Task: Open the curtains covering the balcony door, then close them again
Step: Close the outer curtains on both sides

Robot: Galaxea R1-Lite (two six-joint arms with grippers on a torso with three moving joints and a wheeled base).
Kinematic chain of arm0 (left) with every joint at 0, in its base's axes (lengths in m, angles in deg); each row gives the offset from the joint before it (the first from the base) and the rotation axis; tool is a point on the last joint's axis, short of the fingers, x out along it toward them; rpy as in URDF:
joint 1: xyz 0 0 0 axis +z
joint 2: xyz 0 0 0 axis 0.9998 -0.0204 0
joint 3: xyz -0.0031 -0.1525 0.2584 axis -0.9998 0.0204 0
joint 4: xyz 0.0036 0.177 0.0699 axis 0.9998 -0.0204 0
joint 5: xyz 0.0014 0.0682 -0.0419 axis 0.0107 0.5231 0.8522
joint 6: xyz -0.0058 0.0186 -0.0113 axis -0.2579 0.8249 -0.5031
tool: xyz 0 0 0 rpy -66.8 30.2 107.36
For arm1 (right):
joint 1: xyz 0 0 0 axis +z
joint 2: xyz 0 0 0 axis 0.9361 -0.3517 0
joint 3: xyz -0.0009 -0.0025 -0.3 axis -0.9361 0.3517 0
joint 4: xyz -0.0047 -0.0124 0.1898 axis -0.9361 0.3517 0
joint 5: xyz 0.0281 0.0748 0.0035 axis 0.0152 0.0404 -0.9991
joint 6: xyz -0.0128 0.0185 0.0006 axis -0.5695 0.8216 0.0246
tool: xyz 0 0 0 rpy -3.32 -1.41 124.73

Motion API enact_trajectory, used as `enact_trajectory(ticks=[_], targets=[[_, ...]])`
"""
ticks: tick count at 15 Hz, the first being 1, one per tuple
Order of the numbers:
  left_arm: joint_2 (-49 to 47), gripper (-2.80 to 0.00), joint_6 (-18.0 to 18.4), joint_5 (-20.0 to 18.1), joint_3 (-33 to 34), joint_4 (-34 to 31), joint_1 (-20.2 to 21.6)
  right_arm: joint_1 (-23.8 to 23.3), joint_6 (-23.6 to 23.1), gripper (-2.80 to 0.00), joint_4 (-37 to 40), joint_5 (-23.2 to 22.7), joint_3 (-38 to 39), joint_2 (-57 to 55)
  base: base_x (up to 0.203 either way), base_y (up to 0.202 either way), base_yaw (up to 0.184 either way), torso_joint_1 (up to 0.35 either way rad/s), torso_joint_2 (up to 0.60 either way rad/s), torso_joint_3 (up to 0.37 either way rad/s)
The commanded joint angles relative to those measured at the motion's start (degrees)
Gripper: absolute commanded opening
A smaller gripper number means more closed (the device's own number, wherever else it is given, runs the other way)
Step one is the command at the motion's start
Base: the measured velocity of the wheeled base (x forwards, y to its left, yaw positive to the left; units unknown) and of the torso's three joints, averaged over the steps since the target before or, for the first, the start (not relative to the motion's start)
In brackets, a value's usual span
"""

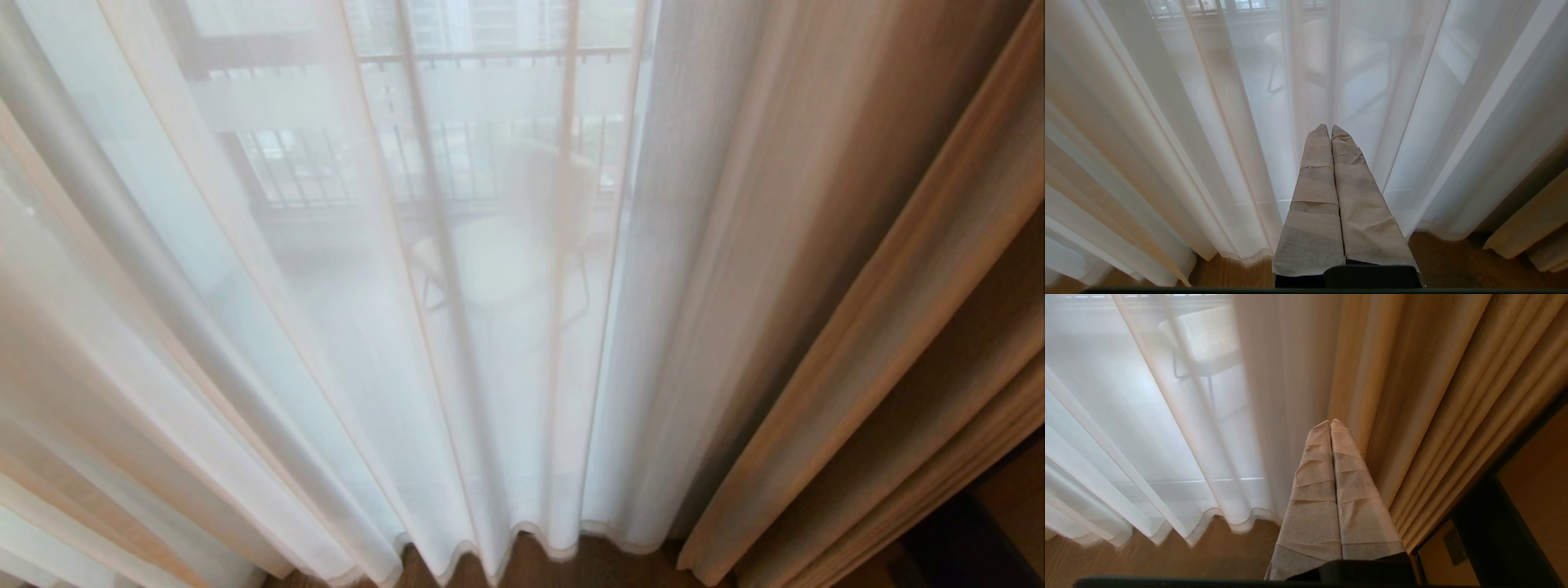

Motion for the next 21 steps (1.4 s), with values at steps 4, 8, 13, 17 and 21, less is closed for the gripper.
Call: enact_trajectory(ticks=[4,8,13,17,21], targets=[[0.1,-2.80,0.0,0.1,0.0,0.0,0.0,0.0,0.0,-2.80,0.0,0.0,0.0,-0.1,0.000,0.000,0.000,0.000,0.00,0.000],[0.1,-2.80,0.0,0.0,0.0,0.0,0.0,0.0,0.0,-2.80,-0.1,0.1,0.0,-0.1,0.000,0.000,0.000,0.000,0.00,0.000],[0.1,-2.80,0.0,0.1,0.0,0.0,0.0,-0.2,0.0,-2.80,-2.3,-0.3,-2.9,-7.4,0.000,0.000,0.000,0.000,0.00,0.000],[0.1,-2.80,0.0,0.1,0.0,0.0,0.0,-4.1,2.3,-2.80,-10.5,-0.7,-11.5,-23.4,0.000,0.000,0.000,0.000,0.00,0.000],[0.1,-2.80,0.0,0.0,0.0,0.0,0.0,-7.5,3.7,-2.80,-18.1,-0.8,-25.0,-36.5,0.000,0.000,0.000,0.000,0.00,0.000]])
